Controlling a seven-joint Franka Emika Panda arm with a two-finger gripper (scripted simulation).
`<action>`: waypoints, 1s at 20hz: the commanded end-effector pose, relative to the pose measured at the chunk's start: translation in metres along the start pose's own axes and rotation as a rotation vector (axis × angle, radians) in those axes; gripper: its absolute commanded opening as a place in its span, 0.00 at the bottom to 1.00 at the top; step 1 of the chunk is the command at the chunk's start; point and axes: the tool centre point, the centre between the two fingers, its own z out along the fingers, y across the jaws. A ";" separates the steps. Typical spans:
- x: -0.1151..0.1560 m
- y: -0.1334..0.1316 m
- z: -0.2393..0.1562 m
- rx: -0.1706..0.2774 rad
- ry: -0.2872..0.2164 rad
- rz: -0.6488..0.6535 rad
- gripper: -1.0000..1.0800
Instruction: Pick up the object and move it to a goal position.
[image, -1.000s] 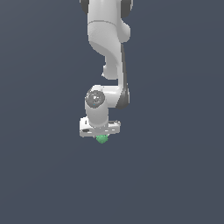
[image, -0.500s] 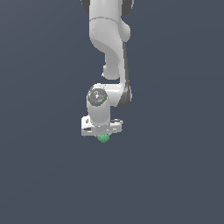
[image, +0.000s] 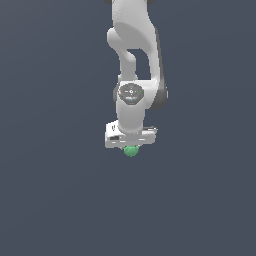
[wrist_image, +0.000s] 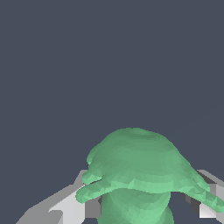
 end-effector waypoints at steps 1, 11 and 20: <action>0.002 -0.022 -0.022 0.000 0.001 -0.001 0.00; 0.010 -0.093 -0.096 0.000 0.000 -0.001 0.00; 0.014 -0.111 -0.115 0.001 0.000 -0.001 0.00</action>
